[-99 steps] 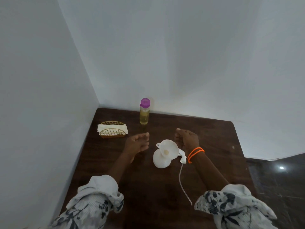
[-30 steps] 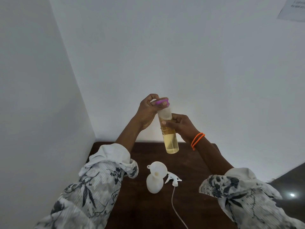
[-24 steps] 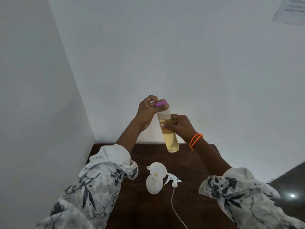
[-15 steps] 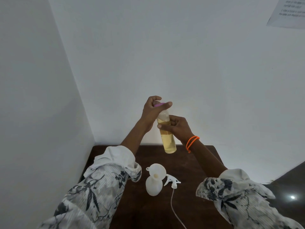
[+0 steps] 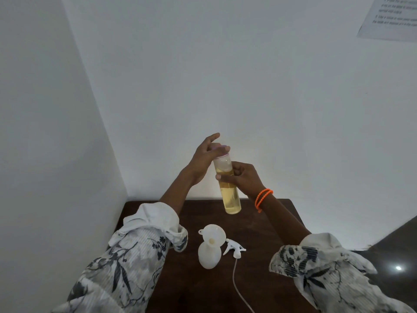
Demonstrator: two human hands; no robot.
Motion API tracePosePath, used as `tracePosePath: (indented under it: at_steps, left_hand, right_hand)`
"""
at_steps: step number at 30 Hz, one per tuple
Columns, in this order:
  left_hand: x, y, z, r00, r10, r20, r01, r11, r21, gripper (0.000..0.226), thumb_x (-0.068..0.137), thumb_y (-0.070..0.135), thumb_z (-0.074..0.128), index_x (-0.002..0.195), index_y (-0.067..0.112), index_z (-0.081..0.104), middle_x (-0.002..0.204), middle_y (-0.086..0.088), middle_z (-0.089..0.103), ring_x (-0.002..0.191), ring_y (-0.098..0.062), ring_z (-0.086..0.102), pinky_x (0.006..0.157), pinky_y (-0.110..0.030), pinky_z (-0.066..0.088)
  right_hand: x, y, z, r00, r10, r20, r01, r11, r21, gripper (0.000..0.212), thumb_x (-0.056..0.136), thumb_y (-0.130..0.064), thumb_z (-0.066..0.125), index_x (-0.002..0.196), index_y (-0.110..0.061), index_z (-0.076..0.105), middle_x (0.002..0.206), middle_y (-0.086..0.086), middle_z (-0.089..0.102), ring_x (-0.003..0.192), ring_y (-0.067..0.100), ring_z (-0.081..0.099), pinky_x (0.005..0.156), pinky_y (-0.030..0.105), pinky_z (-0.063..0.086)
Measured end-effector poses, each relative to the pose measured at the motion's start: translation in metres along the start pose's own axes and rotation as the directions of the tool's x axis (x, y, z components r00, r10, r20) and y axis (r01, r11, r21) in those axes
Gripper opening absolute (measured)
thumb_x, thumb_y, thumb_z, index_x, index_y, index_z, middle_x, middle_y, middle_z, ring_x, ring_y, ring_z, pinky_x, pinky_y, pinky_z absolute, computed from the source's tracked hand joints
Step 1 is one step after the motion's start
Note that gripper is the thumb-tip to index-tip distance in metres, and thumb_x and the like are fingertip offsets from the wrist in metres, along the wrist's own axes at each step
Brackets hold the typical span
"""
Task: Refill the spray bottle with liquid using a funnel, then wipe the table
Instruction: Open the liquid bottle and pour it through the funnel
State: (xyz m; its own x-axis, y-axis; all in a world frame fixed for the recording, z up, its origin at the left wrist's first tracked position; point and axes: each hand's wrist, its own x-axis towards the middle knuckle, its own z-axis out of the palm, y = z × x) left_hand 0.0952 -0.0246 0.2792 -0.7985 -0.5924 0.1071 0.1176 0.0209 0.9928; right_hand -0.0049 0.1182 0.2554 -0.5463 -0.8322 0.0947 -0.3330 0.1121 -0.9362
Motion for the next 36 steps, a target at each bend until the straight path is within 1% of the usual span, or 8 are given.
tracePosePath:
  at_steps: [4, 10, 17, 20, 24, 26, 31, 36]
  left_hand:
    - [0.0, -0.006, -0.005, 0.999, 0.019, 0.043, -0.012, 0.986, -0.166, 0.062, 0.088, 0.011, 0.076, 0.145, 0.023, 0.056, 0.137, -0.009, 0.066, 0.127, -0.031, 0.062, 0.106, -0.042, 0.054]
    - [0.002, 0.0, 0.002, 0.999, 0.028, -0.024, -0.028, 0.999, 0.028, 0.082, 0.07, 0.043, 0.087, 0.144, 0.03, 0.055, 0.118, -0.004, 0.056, 0.114, -0.024, 0.06, 0.088, -0.025, 0.058]
    - [0.001, -0.003, -0.005, 0.99, 0.029, 0.139, 0.01, 0.962, -0.274, 0.05, 0.089, 0.009, 0.07, 0.137, 0.019, 0.062, 0.137, -0.013, 0.066, 0.128, -0.032, 0.063, 0.106, -0.043, 0.053]
    - [-0.001, -0.002, -0.007, 0.998, 0.028, 0.048, -0.021, 0.992, -0.124, 0.05, 0.083, 0.012, 0.084, 0.129, 0.023, 0.066, 0.125, -0.003, 0.068, 0.118, -0.028, 0.064, 0.094, -0.036, 0.059]
    - [-0.004, 0.002, -0.001, 1.0, 0.013, 0.021, -0.014, 0.999, 0.051, 0.059, 0.072, 0.039, 0.088, 0.123, 0.023, 0.062, 0.113, 0.0, 0.057, 0.102, -0.02, 0.058, 0.077, -0.026, 0.057]
    - [-0.002, 0.003, -0.001, 0.996, 0.005, 0.089, -0.006, 1.0, 0.018, 0.059, 0.078, 0.039, 0.081, 0.131, 0.024, 0.06, 0.119, -0.002, 0.057, 0.111, -0.022, 0.059, 0.085, -0.027, 0.056]
    - [-0.002, 0.001, -0.015, 0.955, 0.03, 0.295, 0.042, 0.971, -0.234, 0.058, 0.089, -0.001, 0.067, 0.144, 0.014, 0.056, 0.145, -0.016, 0.058, 0.135, -0.03, 0.056, 0.11, -0.043, 0.05]
    - [-0.006, 0.002, -0.009, 0.997, -0.009, 0.074, 0.014, 0.997, -0.078, 0.061, 0.072, 0.015, 0.089, 0.128, 0.022, 0.066, 0.125, -0.004, 0.061, 0.114, -0.027, 0.059, 0.087, -0.034, 0.06]
  right_hand:
    - [-0.001, -0.002, -0.001, 1.0, 0.001, -0.016, -0.001, 1.0, 0.003, 0.036, 0.07, -0.033, 0.091, 0.101, -0.02, 0.079, 0.094, 0.001, 0.08, 0.09, 0.021, 0.077, 0.09, 0.05, 0.061]
    - [0.001, -0.001, 0.001, 1.0, -0.02, 0.006, 0.02, 0.996, -0.088, 0.038, 0.068, -0.042, 0.09, 0.099, -0.025, 0.078, 0.091, -0.003, 0.08, 0.087, 0.016, 0.076, 0.088, 0.048, 0.062]
    - [0.0, -0.005, -0.001, 1.0, -0.003, -0.029, 0.004, 1.0, 0.022, 0.032, 0.074, -0.027, 0.09, 0.102, -0.016, 0.079, 0.093, 0.002, 0.08, 0.089, 0.02, 0.077, 0.09, 0.049, 0.061]
    - [0.001, -0.005, -0.001, 1.0, 0.002, -0.008, -0.002, 1.0, -0.024, 0.033, 0.071, -0.031, 0.091, 0.1, -0.02, 0.079, 0.091, 0.001, 0.08, 0.088, 0.02, 0.077, 0.089, 0.049, 0.061]
    - [0.001, -0.003, 0.005, 0.999, -0.023, 0.025, 0.026, 0.988, -0.15, 0.036, 0.066, -0.04, 0.09, 0.096, -0.024, 0.078, 0.088, -0.005, 0.08, 0.086, 0.014, 0.076, 0.088, 0.047, 0.061]
    - [0.0, -0.001, 0.006, 0.999, -0.028, 0.024, 0.03, 0.992, -0.12, 0.033, 0.068, -0.037, 0.091, 0.095, -0.022, 0.078, 0.088, -0.002, 0.08, 0.085, 0.016, 0.076, 0.087, 0.047, 0.061]
    - [-0.003, 0.0, 0.001, 1.0, -0.014, -0.017, 0.014, 1.0, 0.001, 0.028, 0.073, -0.023, 0.09, 0.098, -0.015, 0.079, 0.091, 0.003, 0.08, 0.087, 0.021, 0.077, 0.088, 0.047, 0.062]
    - [-0.001, 0.0, 0.001, 0.999, -0.038, 0.019, 0.039, 0.994, -0.099, 0.034, 0.07, -0.033, 0.091, 0.098, -0.021, 0.079, 0.09, -0.003, 0.08, 0.085, 0.015, 0.076, 0.087, 0.044, 0.062]
